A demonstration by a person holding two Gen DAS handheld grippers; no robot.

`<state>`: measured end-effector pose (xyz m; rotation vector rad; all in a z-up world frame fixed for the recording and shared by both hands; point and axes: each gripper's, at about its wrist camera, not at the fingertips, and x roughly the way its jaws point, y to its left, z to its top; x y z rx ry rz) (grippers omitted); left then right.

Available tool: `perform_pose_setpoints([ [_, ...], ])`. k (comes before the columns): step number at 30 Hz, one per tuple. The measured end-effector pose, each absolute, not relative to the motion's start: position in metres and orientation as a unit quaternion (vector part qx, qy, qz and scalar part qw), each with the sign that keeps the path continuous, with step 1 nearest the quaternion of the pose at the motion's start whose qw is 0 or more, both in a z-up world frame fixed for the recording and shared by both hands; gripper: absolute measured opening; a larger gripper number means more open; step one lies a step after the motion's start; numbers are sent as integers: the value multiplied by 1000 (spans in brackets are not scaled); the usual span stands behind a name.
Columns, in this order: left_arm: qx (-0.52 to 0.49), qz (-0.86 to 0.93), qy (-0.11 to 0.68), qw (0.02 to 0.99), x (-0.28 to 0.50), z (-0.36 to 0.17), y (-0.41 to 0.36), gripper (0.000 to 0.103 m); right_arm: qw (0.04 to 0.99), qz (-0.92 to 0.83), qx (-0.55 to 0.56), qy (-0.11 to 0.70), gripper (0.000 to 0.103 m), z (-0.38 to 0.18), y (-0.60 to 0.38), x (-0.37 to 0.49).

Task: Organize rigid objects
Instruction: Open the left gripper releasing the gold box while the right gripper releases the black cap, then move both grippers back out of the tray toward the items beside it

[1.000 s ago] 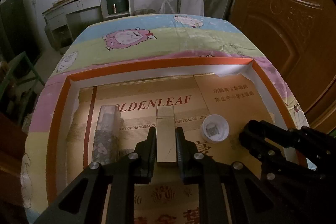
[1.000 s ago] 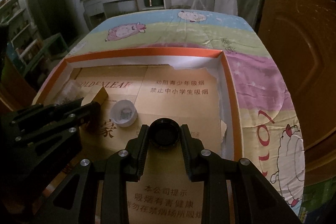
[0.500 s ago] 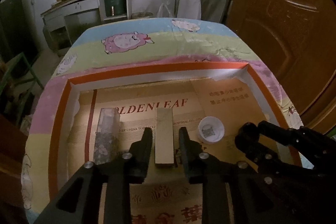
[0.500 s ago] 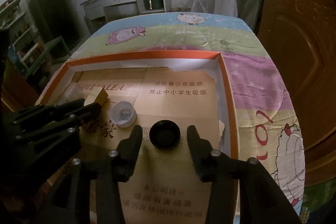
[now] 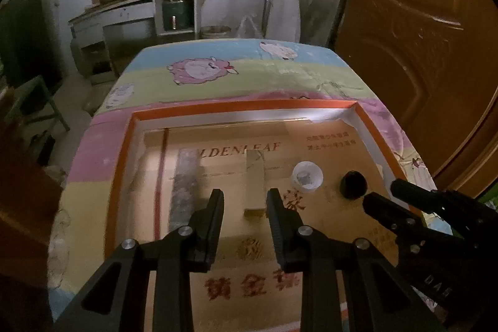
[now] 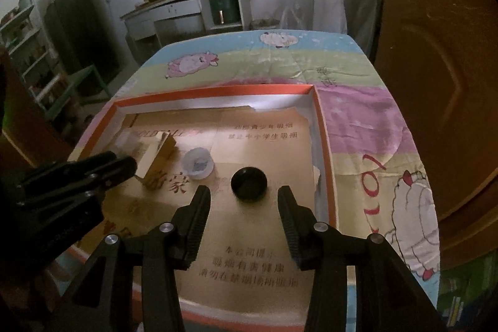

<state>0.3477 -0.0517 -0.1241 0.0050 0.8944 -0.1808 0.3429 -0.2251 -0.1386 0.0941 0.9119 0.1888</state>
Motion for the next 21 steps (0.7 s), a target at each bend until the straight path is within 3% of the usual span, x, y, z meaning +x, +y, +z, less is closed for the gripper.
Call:
perform_pose_setpoints([
  [21,3,-66,408,911,274,-90,-17,29,903,85,24,420,47,-102,-212,264],
])
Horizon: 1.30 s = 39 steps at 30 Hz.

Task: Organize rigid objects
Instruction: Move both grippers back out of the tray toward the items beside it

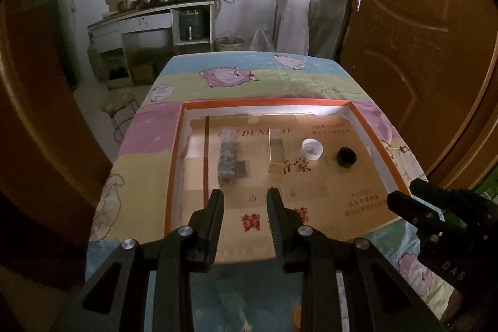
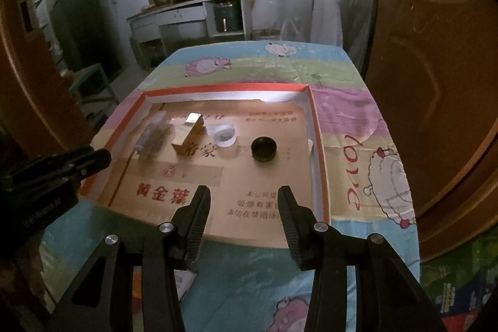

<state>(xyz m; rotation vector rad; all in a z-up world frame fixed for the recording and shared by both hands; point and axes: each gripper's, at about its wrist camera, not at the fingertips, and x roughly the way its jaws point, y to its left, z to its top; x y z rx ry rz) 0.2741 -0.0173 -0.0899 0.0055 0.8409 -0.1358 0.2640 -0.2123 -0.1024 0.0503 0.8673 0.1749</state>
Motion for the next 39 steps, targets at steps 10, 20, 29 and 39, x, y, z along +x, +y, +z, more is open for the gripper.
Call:
perform_pose_setpoints([
  [10,3,-56,399,915,240,-81,-5,29,907,85,18,412,47,-88,-205,230],
  [20,4,-50,386,921,209,-74,3,29,911,89,10,402,47,-78,-196,204],
  [29,2,-45,377,925,183,-73,12,29,911,95,3,401,47,-77,-183,178],
  [39,-7,-45,387,921,164,-92,21,29,904,90,11,417,47,-95,-180,161],
])
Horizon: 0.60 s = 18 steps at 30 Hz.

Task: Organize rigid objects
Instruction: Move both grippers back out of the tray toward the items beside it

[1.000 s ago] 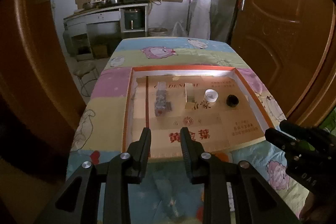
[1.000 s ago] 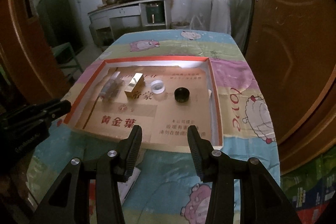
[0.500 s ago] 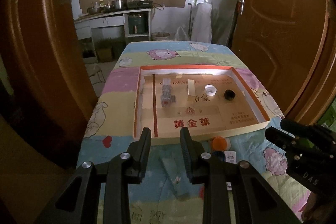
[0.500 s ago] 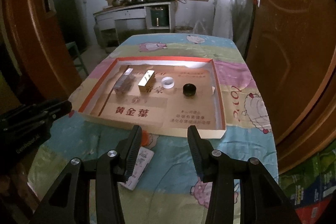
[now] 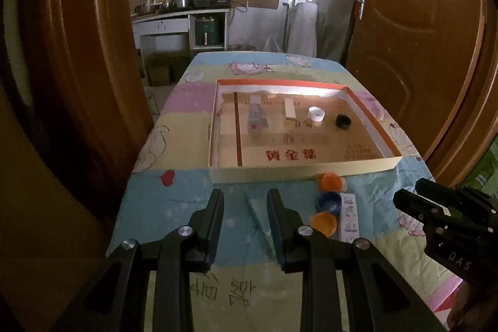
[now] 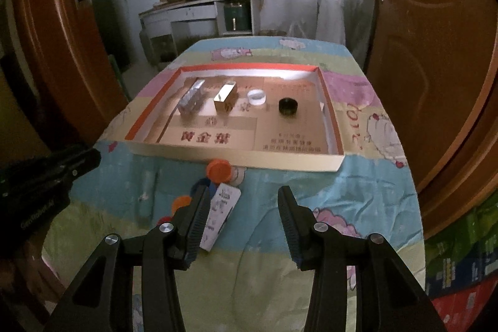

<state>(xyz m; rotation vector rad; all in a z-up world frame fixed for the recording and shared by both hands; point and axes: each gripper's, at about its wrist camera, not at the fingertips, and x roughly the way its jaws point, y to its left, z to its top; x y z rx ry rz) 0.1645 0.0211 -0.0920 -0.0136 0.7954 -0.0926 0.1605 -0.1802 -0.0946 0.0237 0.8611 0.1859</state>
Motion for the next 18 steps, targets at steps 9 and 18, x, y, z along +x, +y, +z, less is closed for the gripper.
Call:
perform_pose_setpoints([
  [9,-16,-56,408,911,162,-125,13,29,892,87,28,443,47,-127,-171,151],
  [18,-25,-63,430,900,180,-151,0,29,885,74,62,456,47,-147,-163,165],
])
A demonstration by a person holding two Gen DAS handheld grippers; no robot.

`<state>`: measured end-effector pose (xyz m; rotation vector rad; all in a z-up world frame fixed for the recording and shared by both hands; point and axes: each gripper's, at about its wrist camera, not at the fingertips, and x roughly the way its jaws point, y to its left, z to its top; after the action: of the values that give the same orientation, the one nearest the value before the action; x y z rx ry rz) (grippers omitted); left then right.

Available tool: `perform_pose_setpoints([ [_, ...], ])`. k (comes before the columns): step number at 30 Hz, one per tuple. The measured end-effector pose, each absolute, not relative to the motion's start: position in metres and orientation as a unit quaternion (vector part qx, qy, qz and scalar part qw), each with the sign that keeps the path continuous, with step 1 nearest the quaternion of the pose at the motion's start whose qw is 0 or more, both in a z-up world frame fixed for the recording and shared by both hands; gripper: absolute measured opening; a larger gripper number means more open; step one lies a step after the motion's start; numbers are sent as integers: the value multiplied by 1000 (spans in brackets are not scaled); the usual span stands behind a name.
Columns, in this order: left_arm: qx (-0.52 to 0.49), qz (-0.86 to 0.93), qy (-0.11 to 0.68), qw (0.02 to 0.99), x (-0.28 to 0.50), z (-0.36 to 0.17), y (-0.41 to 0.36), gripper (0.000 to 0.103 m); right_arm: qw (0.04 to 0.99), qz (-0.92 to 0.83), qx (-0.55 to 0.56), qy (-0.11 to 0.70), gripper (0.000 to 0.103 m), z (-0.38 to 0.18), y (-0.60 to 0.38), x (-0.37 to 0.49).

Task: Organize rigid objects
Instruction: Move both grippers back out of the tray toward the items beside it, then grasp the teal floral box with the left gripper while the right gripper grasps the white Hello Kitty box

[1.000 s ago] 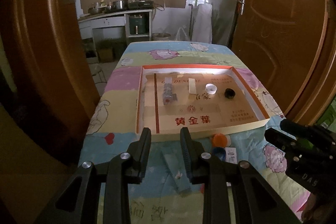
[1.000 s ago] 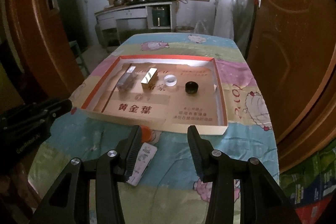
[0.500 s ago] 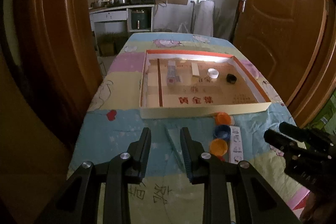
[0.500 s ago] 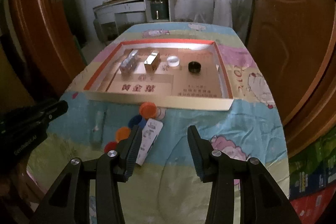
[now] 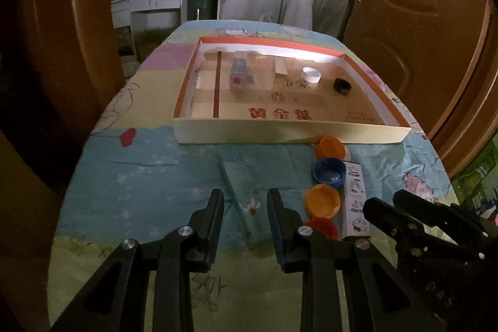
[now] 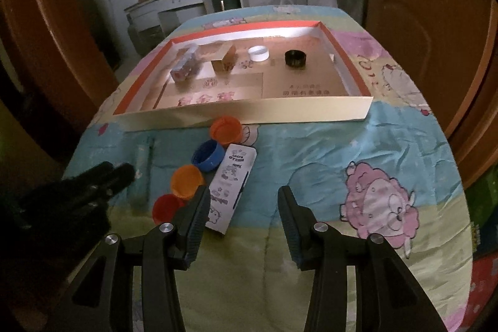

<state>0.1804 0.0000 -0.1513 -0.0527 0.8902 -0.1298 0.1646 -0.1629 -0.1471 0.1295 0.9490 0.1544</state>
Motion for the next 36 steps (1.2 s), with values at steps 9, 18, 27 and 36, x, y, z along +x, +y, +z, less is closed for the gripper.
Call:
perform_pose_setpoints([
  [9,-15,-58,447,892,194,-167,-6,29,881,71,72,463,47,-156,-157,179],
  [18,-29,-76,441,894,196,-169,3,29,882,58,51,464,47,-164,-146,188],
  [27,-65,-108,445,886,196,-169,18,26,882,67,11,465,30,-163,-138,184],
  [36,-49,-115,453,883,191,-169,20,24,877,82,20,473,31,-163,-148,180],
])
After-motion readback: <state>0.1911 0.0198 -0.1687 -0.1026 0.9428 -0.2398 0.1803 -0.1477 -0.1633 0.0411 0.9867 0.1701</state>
